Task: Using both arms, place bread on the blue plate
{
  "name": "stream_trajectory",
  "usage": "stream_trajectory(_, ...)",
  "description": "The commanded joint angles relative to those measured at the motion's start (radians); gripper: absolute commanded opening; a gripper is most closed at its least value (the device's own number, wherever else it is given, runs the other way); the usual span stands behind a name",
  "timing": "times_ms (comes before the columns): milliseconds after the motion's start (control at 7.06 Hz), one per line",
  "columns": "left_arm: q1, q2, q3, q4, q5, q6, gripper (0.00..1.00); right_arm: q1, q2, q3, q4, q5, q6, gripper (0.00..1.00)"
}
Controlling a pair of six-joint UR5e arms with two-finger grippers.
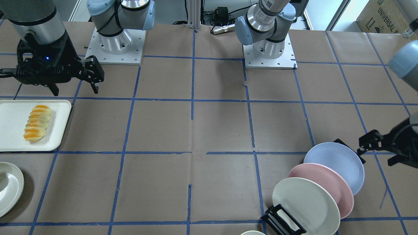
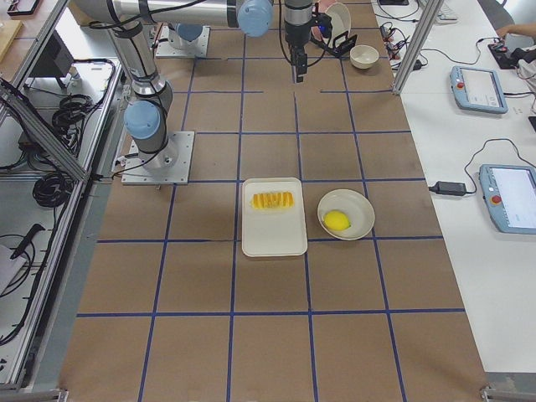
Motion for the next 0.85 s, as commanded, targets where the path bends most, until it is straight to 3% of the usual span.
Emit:
stream_trajectory(0,-0.015,-0.185,0.161,0.008,-0.006,-0.009,1.0,0.0,0.005,-0.003,0.002,0.001,0.001,1.0)
stream_trajectory(708,-0.033,-0.266,0.176,0.011,-0.024,-0.058,1.0,0.0,0.007,0.001,0.005,0.006,0.012,1.0)
